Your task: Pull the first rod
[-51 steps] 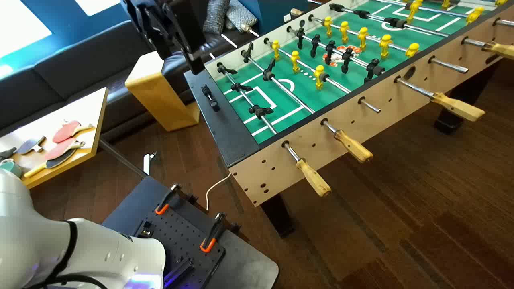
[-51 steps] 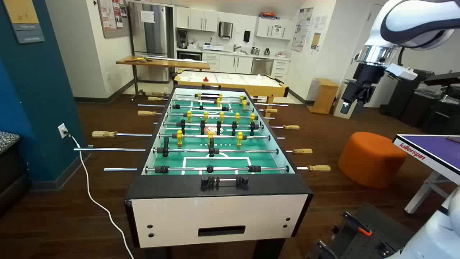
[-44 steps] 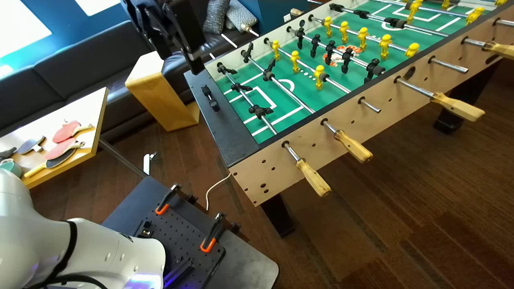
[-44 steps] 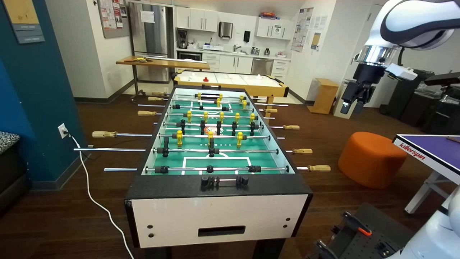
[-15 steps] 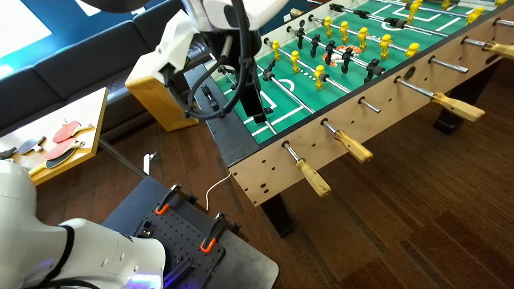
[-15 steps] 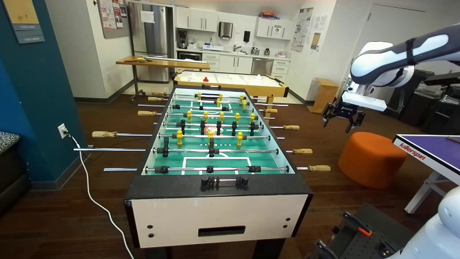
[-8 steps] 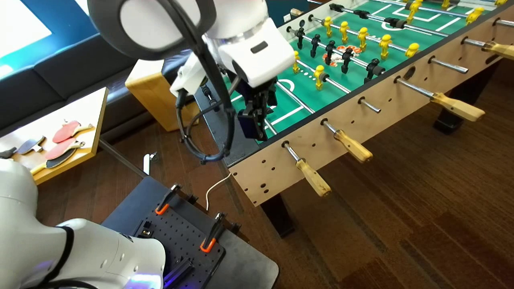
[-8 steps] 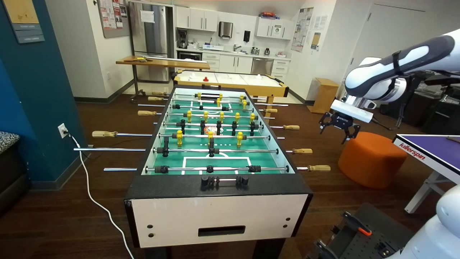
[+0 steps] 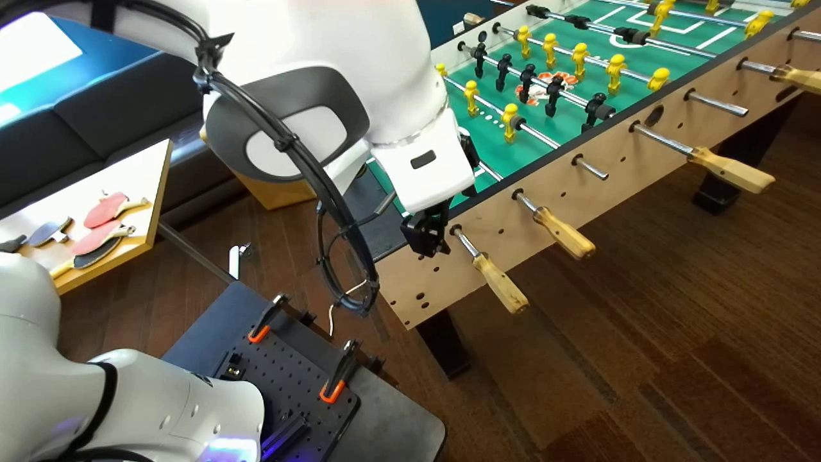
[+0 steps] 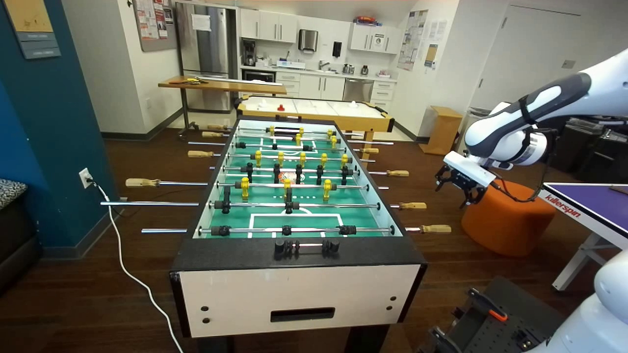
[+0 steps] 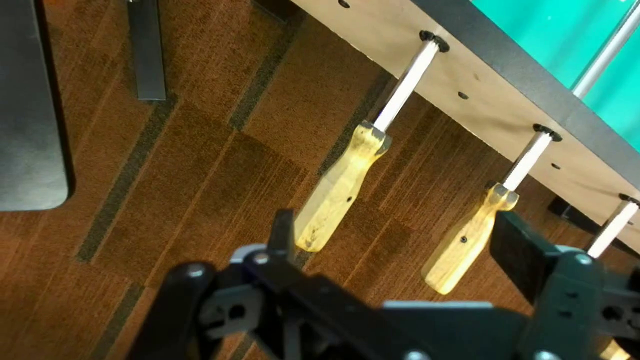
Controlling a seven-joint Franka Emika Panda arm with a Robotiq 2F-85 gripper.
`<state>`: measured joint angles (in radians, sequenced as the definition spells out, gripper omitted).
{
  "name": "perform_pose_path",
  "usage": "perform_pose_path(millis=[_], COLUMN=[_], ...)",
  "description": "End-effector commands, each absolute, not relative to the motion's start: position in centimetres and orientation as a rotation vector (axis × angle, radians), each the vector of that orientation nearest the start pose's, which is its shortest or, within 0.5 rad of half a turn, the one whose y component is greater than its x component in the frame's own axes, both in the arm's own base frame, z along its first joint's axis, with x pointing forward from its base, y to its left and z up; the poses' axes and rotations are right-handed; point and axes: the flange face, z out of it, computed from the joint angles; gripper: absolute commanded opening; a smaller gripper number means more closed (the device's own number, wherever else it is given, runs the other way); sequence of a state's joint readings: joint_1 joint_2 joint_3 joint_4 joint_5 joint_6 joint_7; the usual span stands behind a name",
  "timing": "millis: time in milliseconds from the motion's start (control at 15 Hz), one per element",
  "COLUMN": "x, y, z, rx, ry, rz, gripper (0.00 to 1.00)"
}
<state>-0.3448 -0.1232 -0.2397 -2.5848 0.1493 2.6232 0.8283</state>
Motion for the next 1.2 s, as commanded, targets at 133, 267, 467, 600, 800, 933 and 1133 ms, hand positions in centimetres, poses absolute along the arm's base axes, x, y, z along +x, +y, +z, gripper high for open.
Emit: perform_pose_path(millis=[133, 267, 467, 600, 800, 933, 1133], x=[37.8, 38.1, 38.5, 38.8, 39.2, 39.3, 39.5], y=[-25.4, -25.7, -26.2, -26.7, -26.8, -26.7, -26.6], z=[31.6, 31.2, 30.2, 29.0, 26.6, 24.8, 22.3], rx=[-2.114, -2.012, -1.818, -1.74, -1.718, -1.709, -1.694], ry=[2.139, 2.23, 2.382, 2.477, 2.572, 2.604, 2.629], rz=[-0.226, -0.238, -0.289, -0.297, -0.238, -0.194, -0.164], gripper=[1.0, 1.0, 1.0, 1.0, 1.0, 1.0, 1.0])
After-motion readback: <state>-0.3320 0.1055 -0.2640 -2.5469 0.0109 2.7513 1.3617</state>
